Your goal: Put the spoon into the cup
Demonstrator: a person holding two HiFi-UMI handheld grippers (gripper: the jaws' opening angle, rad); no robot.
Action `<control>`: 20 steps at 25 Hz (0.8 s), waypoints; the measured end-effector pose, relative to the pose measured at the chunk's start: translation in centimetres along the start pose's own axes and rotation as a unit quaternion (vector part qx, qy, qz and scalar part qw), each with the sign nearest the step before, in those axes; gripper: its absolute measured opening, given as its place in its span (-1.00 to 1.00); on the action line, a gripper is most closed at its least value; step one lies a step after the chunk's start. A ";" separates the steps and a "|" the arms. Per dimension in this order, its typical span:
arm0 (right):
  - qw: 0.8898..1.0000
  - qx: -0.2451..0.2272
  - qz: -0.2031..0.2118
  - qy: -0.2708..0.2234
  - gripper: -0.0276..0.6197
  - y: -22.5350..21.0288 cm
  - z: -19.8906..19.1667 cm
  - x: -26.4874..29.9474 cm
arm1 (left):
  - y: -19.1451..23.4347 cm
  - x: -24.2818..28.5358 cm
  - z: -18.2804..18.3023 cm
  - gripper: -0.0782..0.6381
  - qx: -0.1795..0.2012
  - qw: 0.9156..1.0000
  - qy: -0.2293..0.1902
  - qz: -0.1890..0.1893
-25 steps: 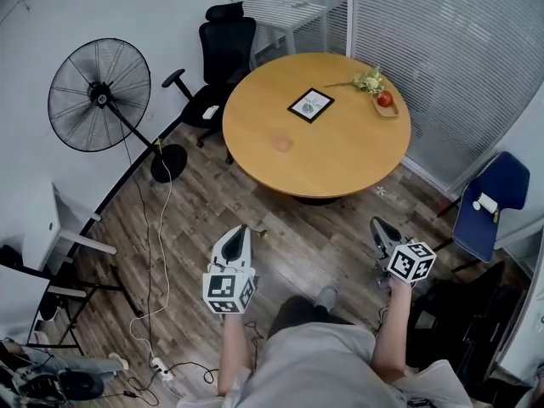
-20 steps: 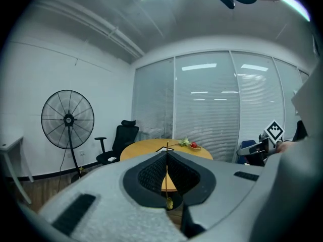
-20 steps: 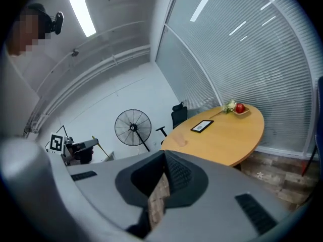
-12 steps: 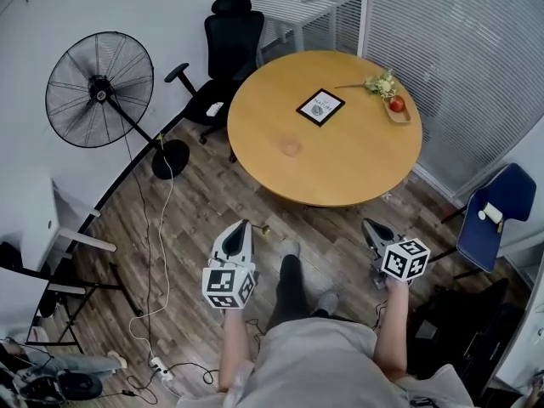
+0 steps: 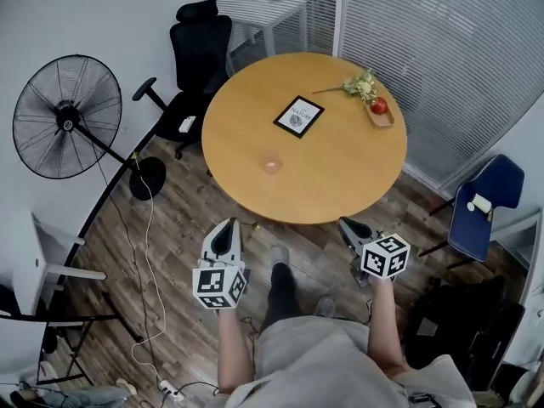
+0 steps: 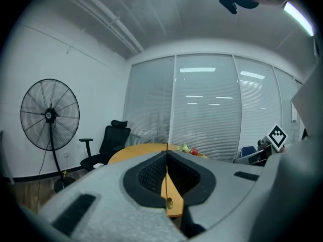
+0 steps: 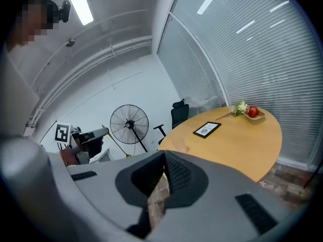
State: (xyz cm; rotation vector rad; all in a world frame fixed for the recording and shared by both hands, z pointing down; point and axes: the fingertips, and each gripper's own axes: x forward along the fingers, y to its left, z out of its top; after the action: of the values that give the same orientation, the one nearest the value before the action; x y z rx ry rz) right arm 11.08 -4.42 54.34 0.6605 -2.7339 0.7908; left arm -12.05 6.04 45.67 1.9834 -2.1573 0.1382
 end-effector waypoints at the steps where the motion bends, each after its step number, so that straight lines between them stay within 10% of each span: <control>1: 1.000 0.003 -0.004 -0.002 -0.95 -0.3 0.3 0.9 | 0.4 1.0 0.1 -0.75 -0.001 1.000 0.001 -0.003; 10: 0.999 0.022 0.011 -0.020 -0.95 0.2 3.3 10.1 | 6.6 11.0 -0.1 -0.75 -0.018 0.999 0.022 -0.028; 20: 0.996 0.016 -0.069 -0.053 -0.93 -3.7 8.7 16.8 | 11.2 21.8 3.2 -0.75 0.004 0.995 0.019 -0.103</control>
State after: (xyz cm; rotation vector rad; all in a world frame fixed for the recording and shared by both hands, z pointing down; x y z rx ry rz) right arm -2.58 -18.05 54.20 0.9115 -2.7377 0.7902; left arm -25.07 -14.79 48.05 2.1738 -1.9187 0.1513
